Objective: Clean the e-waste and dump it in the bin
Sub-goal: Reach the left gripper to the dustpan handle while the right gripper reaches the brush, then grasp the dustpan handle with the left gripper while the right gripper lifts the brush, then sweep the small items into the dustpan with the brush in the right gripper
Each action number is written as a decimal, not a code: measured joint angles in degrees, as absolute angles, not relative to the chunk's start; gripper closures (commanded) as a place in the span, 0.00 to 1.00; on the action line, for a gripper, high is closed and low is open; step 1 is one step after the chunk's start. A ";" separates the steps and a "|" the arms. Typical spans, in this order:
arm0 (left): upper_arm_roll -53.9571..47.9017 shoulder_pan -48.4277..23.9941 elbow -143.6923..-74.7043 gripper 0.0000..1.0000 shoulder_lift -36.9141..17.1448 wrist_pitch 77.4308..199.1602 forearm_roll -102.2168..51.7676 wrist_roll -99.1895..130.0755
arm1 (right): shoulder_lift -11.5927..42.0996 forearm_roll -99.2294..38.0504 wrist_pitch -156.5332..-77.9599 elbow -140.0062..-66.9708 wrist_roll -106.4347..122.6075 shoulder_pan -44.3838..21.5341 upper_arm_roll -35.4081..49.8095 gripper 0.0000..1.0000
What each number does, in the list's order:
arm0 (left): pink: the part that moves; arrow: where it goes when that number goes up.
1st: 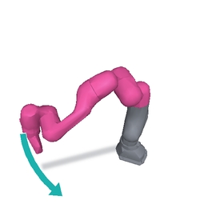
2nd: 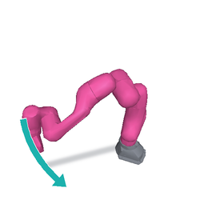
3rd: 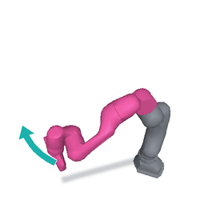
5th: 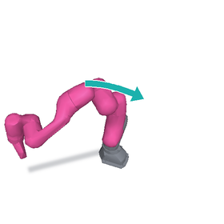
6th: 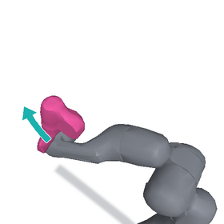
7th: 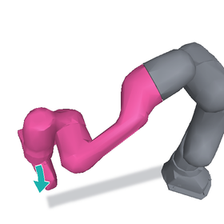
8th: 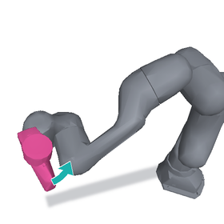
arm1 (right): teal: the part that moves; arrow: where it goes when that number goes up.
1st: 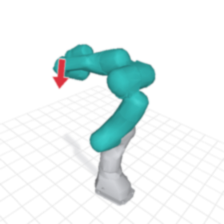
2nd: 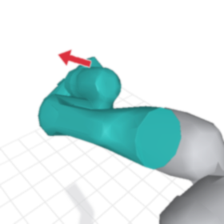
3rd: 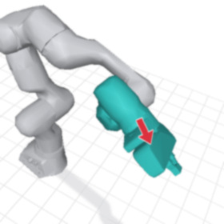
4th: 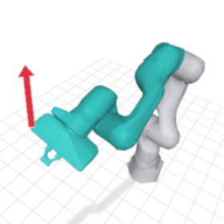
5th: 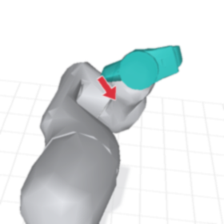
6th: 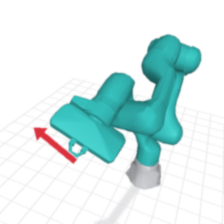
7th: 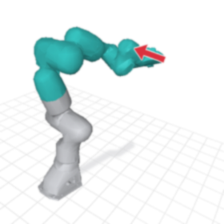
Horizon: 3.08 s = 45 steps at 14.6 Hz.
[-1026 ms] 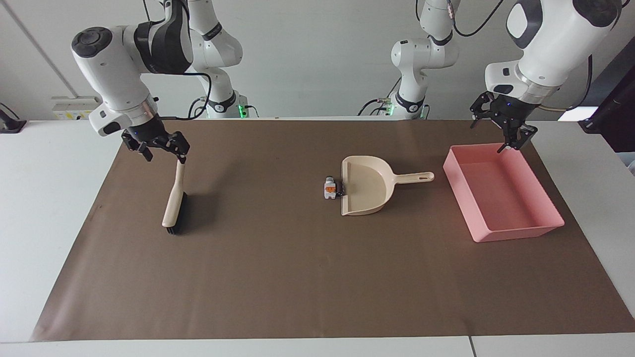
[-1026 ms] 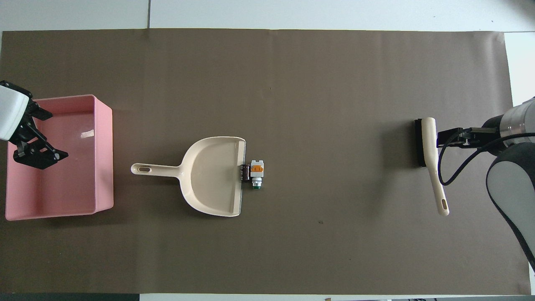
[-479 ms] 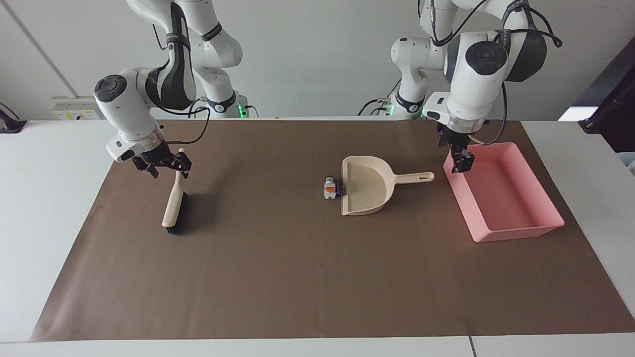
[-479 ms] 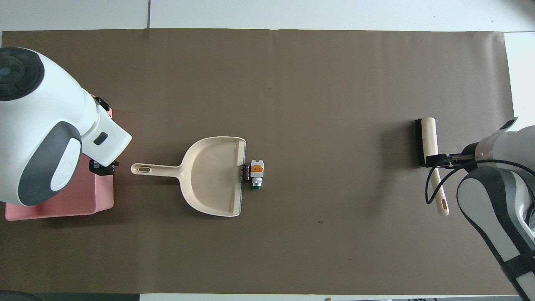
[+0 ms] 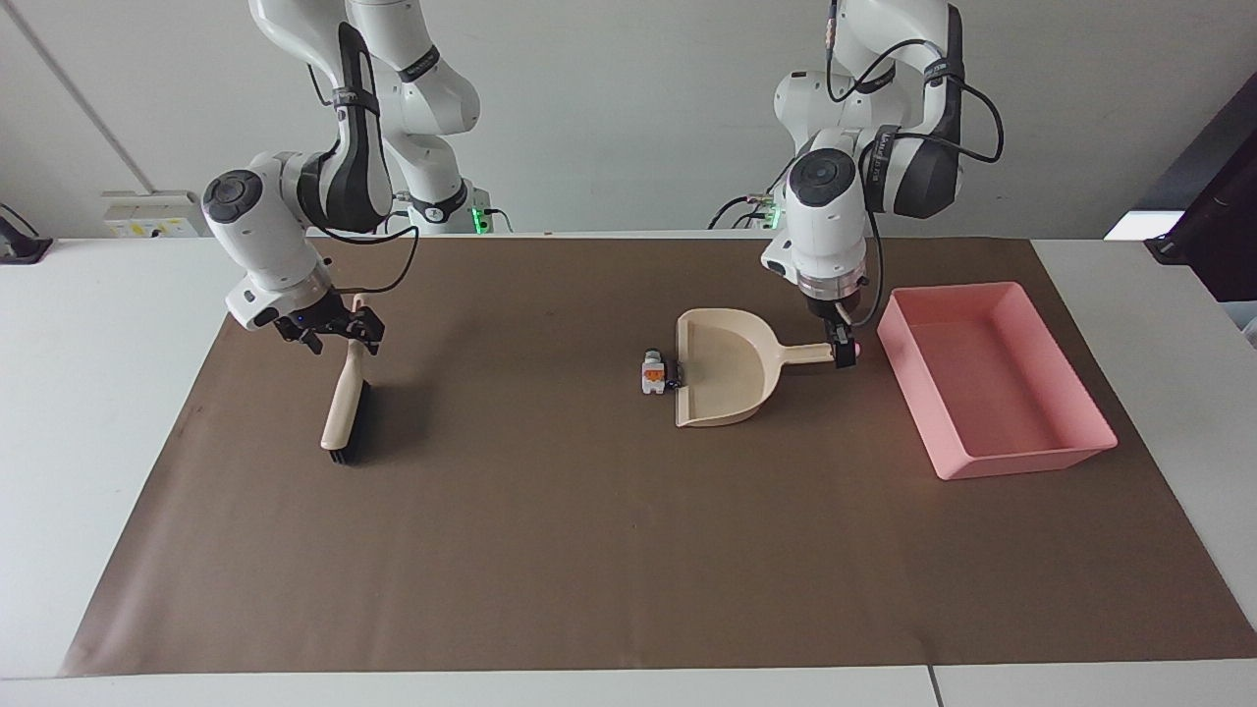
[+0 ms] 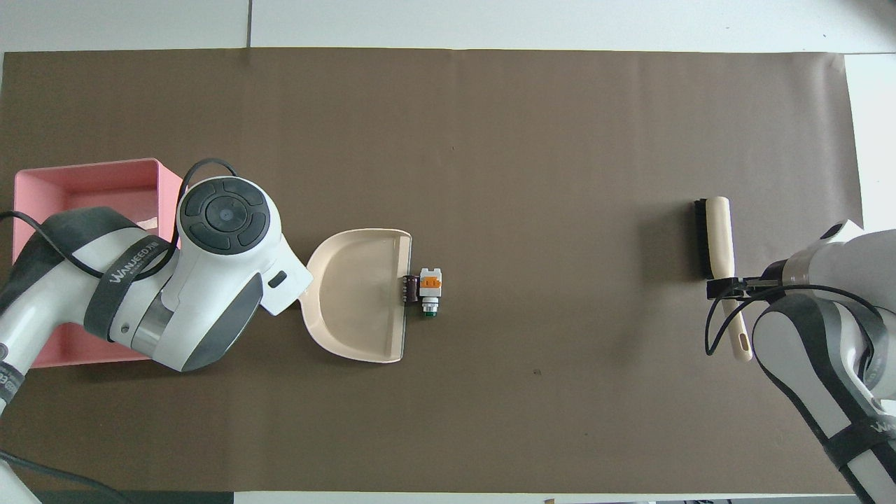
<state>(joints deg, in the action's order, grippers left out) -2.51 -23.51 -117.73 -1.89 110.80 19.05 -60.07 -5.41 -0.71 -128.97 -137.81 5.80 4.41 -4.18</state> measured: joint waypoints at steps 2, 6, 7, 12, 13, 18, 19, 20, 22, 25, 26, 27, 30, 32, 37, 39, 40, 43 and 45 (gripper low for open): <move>-2.53 -24.50 -119.68 0.11 -2.75 112.50 19.61 -58.48 | -5.41 -0.76 -128.98 -138.31 5.81 4.41 -4.17 0.05; -2.53 -25.55 -123.24 0.12 -4.08 115.65 22.04 -55.56 | -5.44 -0.79 -128.98 -139.23 5.85 4.41 -4.16 0.30; -2.53 -25.88 -123.74 0.13 -4.44 116.11 22.26 -54.73 | -5.46 -0.79 -129.01 -139.39 5.85 4.40 -4.15 0.42; -2.53 -27.11 -125.13 0.25 -5.04 116.25 22.49 -52.96 | -5.55 -1.19 -129.01 -139.55 5.85 4.07 -3.98 1.00; -2.53 -27.36 -125.14 0.37 -5.03 116.25 22.49 -52.50 | -5.59 -1.38 -129.01 -139.55 5.85 4.06 -3.91 1.00; -2.52 -28.17 -125.14 0.70 -4.94 115.81 22.56 -51.66 | -5.94 -2.71 -122.20 -135.34 5.76 2.69 -3.15 1.00; -2.52 -28.24 -125.14 0.72 -4.91 115.79 22.58 -51.66 | -6.25 -3.01 -118.76 -133.04 5.14 2.58 -2.29 1.00; -2.52 -28.28 -125.14 0.76 -4.89 115.79 22.68 -51.66 | -6.60 -3.17 -115.56 -130.83 3.62 2.53 -1.04 1.00; -2.52 -28.28 -125.13 0.85 -4.86 115.79 23.16 -51.66 | -7.32 -3.24 -111.98 -127.96 -1.12 2.36 2.35 1.00; -2.36 -28.21 -124.48 0.95 -4.63 115.05 23.82 -51.79 | -7.65 -3.26 -111.31 -127.40 -9.77 1.87 8.95 1.00; -2.19 -28.18 -123.93 0.97 -4.53 114.34 24.18 -51.85 | -7.65 -3.27 -111.33 -127.42 -12.13 1.77 11.48 1.00; -1.98 -28.12 -123.27 0.99 -4.46 113.45 24.49 -51.94 | -7.63 -3.29 -111.42 -127.46 -14.27 1.61 13.94 1.00; -1.51 -27.98 -121.95 1.00 -4.39 111.96 24.68 -52.28 | -7.13 -3.33 -114.32 -128.24 -22.31 -3.70 17.86 1.00; -1.39 -27.33 -121.89 1.00 -4.40 111.69 24.74 -52.31 | -5.81 -3.33 -117.21 -129.08 -27.87 -9.21 18.21 1.00; -1.27 -26.20 -122.28 1.00 -4.46 111.34 26.69 -53.88 | -0.74 -3.33 -124.01 -129.39 -35.01 -17.48 18.21 1.00; -1.32 -26.24 -122.64 1.00 -4.74 111.33 27.10 -54.10 | 1.58 -3.33 -125.66 -129.24 -37.16 -20.00 18.20 1.00; -1.35 -26.27 -122.72 1.00 -4.91 111.32 27.15 -54.10 | 2.75 -3.33 -126.39 -128.94 -38.09 -21.14 18.20 1.00; -1.39 -26.47 -122.74 1.00 -5.21 110.16 27.75 -54.11 | 6.23 -3.32 -128.07 -126.19 -40.06 -24.62 18.19 1.00; -1.53 -26.89 -122.72 1.00 -5.20 109.43 28.36 -54.06 | 8.80 -3.33 -129.42 -123.70 -41.29 -26.48 18.21 1.00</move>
